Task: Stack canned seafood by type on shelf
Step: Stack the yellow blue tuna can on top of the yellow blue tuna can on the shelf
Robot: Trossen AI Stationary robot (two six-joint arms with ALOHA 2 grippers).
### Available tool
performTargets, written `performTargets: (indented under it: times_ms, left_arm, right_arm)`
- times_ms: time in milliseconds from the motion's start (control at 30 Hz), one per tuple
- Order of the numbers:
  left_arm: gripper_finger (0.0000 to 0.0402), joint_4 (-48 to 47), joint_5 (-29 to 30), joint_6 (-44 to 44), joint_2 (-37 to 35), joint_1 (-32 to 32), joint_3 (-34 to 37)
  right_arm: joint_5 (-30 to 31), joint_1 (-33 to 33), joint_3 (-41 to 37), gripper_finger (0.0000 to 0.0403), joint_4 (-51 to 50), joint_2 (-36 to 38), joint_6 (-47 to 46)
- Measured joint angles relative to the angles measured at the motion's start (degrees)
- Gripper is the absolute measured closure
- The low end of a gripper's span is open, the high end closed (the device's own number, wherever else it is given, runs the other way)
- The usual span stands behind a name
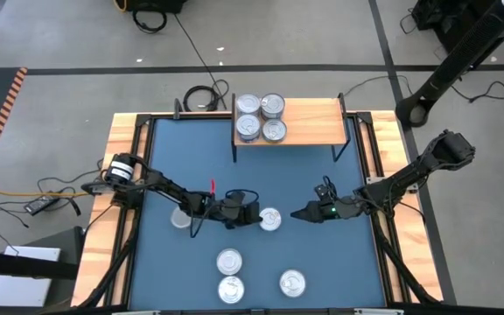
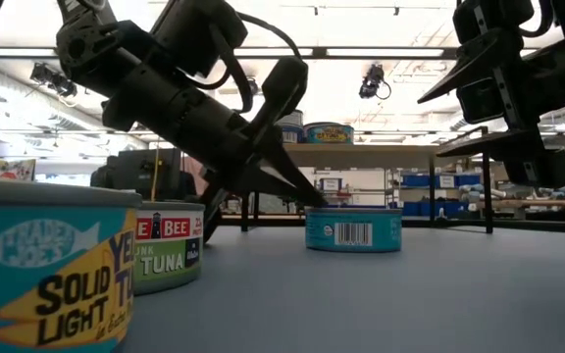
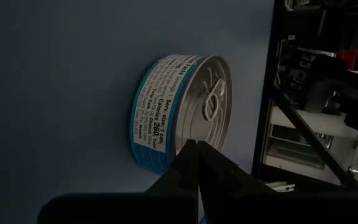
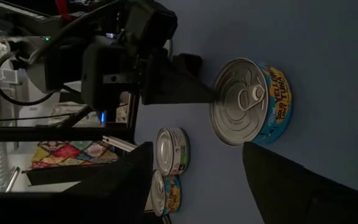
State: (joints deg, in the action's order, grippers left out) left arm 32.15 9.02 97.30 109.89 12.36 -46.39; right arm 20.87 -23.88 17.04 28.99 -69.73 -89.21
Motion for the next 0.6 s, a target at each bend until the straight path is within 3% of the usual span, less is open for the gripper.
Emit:
performTargets:
  times_ms: [400, 600]
  left_arm:
    - [0.04, -3.15, 0.28, 2.96, 0.04, 0.07, 0.29]
    - [0.0401, -4.61, 0.13, 3.55, 0.0, 0.13, 0.38]
  right_arm:
    - [-0.44, 0.0, 0.0, 0.0149, -0.49, 0.0, 0.24]
    - [-2.66, 1.14, 0.0, 0.0151, -5.75, -0.05, 0.55]
